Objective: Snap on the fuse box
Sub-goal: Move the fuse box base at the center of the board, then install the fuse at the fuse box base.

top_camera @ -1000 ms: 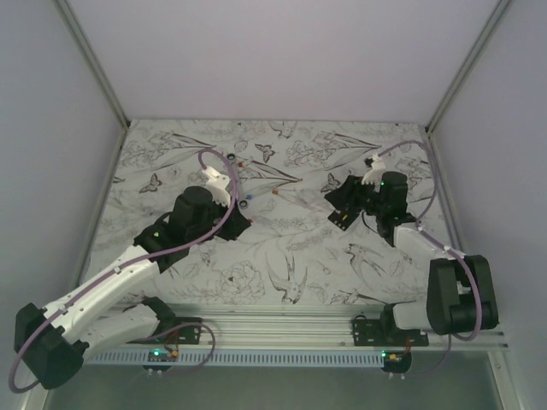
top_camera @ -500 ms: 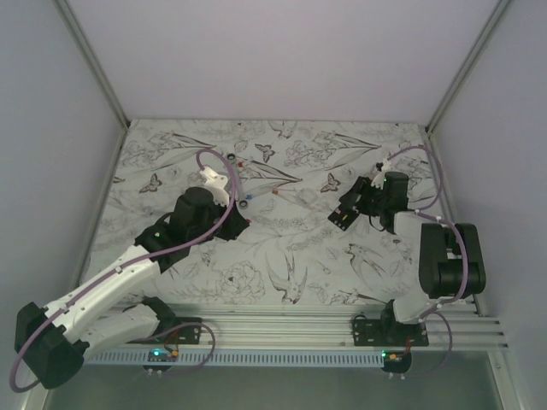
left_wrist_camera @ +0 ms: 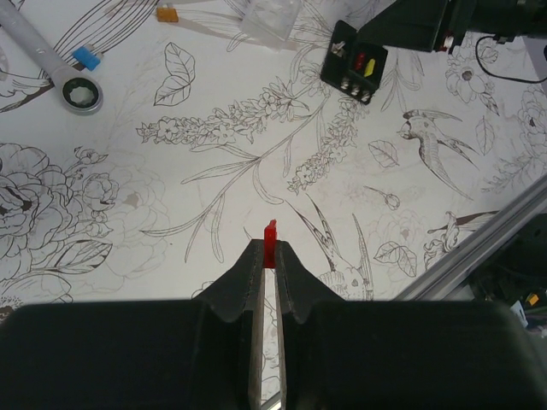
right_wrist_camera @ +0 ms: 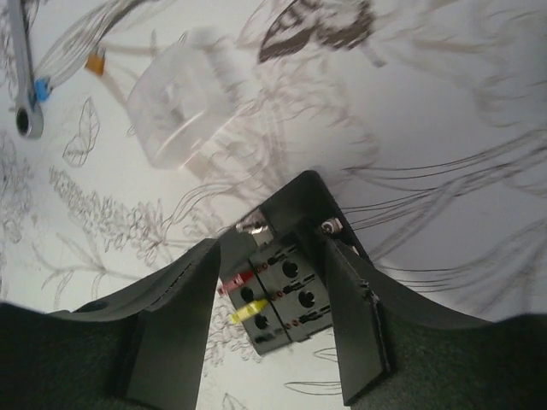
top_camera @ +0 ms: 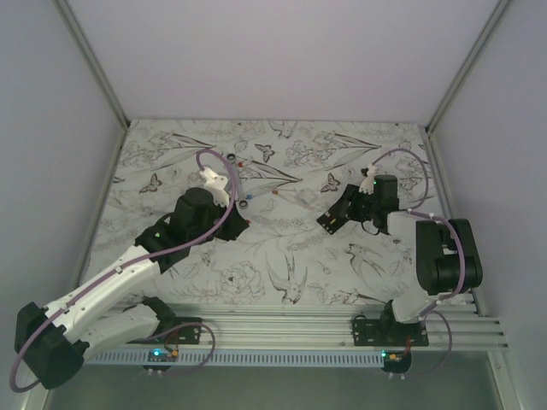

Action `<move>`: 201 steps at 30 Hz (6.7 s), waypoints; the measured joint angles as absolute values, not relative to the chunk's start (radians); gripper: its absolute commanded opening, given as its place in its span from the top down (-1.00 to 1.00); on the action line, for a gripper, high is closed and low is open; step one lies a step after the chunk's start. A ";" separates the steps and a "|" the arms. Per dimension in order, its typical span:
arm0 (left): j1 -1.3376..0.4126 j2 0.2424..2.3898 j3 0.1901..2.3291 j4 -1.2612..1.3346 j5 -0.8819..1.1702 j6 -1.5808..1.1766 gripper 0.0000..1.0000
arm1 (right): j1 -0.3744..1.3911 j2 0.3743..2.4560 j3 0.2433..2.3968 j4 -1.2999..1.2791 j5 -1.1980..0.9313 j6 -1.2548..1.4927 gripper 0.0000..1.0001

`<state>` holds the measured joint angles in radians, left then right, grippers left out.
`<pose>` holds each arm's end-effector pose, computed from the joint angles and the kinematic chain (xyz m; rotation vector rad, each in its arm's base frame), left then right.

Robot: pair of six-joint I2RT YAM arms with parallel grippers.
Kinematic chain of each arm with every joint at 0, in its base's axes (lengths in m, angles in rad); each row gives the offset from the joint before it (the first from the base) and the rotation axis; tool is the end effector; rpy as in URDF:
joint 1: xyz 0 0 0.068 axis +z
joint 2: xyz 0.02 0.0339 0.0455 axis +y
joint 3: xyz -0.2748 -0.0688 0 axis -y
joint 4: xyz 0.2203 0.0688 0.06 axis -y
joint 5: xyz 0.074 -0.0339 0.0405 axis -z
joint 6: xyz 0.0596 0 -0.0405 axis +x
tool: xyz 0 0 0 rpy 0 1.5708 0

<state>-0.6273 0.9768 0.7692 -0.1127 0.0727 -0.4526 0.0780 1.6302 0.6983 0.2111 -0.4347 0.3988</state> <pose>0.1762 -0.1331 0.3125 0.2235 1.9591 -0.7930 0.3091 0.0493 0.1622 0.1410 2.3173 0.7426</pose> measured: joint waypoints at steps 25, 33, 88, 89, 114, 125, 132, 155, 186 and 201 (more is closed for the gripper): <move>-0.627 0.937 0.750 -0.136 0.088 -0.461 1.00 | 0.595 1.774 0.826 0.212 -0.517 0.381 0.00; -0.631 0.963 0.749 -0.141 0.103 -0.490 1.00 | 0.636 1.764 0.846 0.179 -0.503 0.376 -0.21; -0.931 1.826 1.268 -0.394 -0.360 -0.624 1.00 | 0.433 1.230 0.518 0.123 0.306 0.476 -0.99; -0.931 1.829 1.268 -0.394 -0.362 -0.629 1.00 | 0.433 1.230 0.518 0.123 0.306 0.476 -0.99; -0.931 1.864 1.269 -0.379 -0.354 -0.606 1.00 | 0.429 1.229 0.518 0.123 0.306 0.476 -0.99; -0.930 1.864 1.261 -0.354 -0.326 -0.565 1.00 | 0.429 1.229 0.518 0.123 0.300 0.475 -0.99; -0.930 1.860 1.245 -0.334 -0.323 -0.566 1.00 | 0.429 1.229 0.518 0.123 0.292 0.475 -0.99; -0.929 1.835 1.228 -0.347 -0.258 -0.606 0.74 | 0.429 1.232 0.518 0.123 0.254 0.471 -0.99; -0.929 1.841 1.291 -0.434 -0.263 -0.608 0.48 | 0.428 1.232 0.518 0.124 0.233 0.467 -0.99; -0.929 1.841 1.291 -0.450 -0.263 -0.610 0.61 | 0.429 1.232 0.518 0.123 0.233 0.467 -0.99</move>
<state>-0.9295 1.8412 1.2915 -0.4500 -0.2626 -0.6098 0.4286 1.2320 0.5182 0.1234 0.2325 0.4671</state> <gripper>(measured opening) 0.205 0.995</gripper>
